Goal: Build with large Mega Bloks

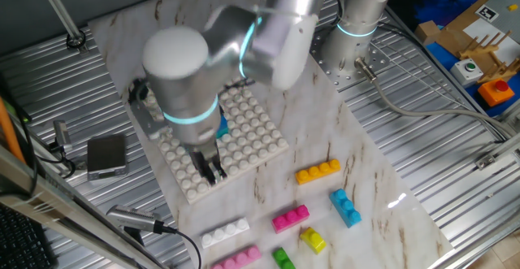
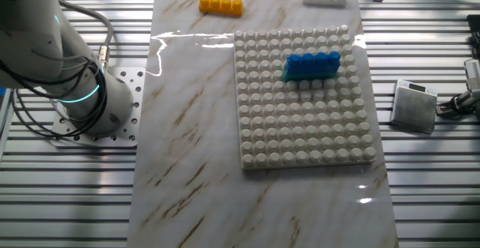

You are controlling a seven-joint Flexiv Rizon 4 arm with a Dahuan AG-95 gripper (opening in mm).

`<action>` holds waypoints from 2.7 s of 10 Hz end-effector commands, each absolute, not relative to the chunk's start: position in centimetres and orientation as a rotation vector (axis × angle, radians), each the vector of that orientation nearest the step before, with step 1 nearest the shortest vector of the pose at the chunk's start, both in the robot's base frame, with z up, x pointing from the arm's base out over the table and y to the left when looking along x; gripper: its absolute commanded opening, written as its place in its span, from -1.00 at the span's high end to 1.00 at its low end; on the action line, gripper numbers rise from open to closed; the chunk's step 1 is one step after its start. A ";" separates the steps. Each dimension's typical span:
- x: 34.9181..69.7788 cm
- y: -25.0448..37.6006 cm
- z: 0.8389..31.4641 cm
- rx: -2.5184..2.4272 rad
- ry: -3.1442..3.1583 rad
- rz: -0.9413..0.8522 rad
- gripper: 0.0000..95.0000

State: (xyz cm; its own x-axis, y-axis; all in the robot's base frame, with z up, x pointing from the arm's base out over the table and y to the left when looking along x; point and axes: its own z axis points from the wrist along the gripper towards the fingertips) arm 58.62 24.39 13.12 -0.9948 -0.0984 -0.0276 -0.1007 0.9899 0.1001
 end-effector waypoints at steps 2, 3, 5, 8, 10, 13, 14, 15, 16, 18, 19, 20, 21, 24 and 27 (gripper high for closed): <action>58.3 24.2 13.3 -0.191 3.106 0.173 1.00; 58.3 24.2 13.3 -0.210 3.106 0.171 1.00; 58.3 24.2 13.3 -0.248 3.102 0.172 1.00; 58.3 24.2 13.3 -0.254 3.105 0.169 1.00; 59.0 25.3 12.3 -0.236 3.092 0.194 1.00; 60.4 28.0 9.9 -0.162 3.081 0.222 1.00; 60.6 28.8 9.3 -0.146 3.076 0.229 1.00; 60.9 29.7 8.6 -0.131 3.073 0.232 1.00; 61.2 30.2 8.3 -0.124 3.073 0.233 1.00; 61.6 31.2 7.7 -0.117 3.073 0.234 0.60; 61.7 31.4 7.6 -0.116 3.074 0.233 0.60; 61.7 31.8 7.4 -0.116 3.071 0.233 0.60; 61.7 32.2 7.2 -0.110 3.068 0.232 0.60; 61.6 33.0 6.5 -0.087 3.066 0.229 0.20; 61.2 33.6 5.9 -0.048 3.068 0.218 0.20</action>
